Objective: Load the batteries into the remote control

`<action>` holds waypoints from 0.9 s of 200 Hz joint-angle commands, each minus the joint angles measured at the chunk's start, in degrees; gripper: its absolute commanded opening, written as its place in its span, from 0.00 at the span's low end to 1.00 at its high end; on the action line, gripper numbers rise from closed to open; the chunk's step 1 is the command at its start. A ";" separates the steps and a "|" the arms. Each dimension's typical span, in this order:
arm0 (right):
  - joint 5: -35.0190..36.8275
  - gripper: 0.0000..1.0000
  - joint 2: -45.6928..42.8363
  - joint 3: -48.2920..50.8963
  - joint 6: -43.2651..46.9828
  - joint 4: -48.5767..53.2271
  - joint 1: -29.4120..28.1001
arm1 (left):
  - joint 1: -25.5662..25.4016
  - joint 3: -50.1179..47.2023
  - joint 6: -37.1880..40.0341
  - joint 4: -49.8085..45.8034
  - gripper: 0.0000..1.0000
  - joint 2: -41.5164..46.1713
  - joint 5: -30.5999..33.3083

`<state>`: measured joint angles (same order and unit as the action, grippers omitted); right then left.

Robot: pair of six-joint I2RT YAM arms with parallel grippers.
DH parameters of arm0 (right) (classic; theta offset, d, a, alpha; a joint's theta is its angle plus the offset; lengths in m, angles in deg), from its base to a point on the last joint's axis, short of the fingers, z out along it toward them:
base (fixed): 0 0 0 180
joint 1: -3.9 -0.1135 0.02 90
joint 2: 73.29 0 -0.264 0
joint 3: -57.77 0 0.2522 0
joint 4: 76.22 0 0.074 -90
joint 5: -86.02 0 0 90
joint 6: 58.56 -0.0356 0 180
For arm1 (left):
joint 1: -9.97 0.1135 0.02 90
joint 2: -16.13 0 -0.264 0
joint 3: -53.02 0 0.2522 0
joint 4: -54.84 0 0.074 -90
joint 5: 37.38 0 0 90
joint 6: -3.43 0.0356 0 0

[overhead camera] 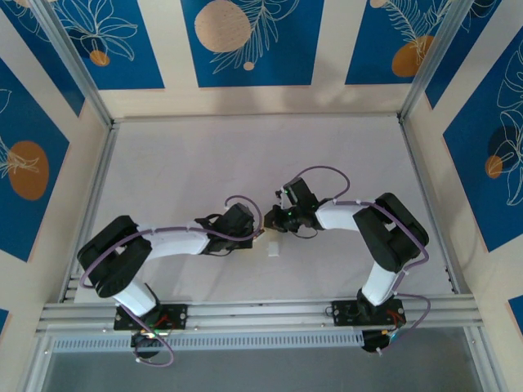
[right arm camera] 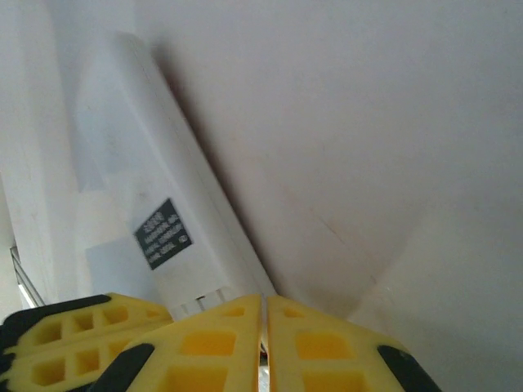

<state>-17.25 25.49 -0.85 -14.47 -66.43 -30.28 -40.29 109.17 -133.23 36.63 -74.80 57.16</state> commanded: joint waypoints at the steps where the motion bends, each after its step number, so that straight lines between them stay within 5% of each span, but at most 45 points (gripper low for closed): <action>1: -0.27 0.13 -0.67 0.48 0.56 2.59 -0.38 | 0.52 -0.65 -0.86 1.37 0.00 -0.28 -0.40; 135: 0.07 0.18 -5.50 0.30 2.54 4.55 2.05 | 0.77 0.25 -0.89 -3.06 0.03 3.25 0.47; 161: 1.38 0.21 -6.84 1.39 2.38 4.00 2.18 | 0.79 3.10 -2.32 -8.26 0.11 3.66 0.75; 180: 2.65 0.25 -7.45 2.63 1.87 2.91 2.18 | 0.78 4.90 -5.94 -11.15 0.34 3.59 -0.26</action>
<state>-16.14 19.37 -0.31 -12.94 -63.92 -28.27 -40.07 110.86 -134.85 31.29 -72.42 57.16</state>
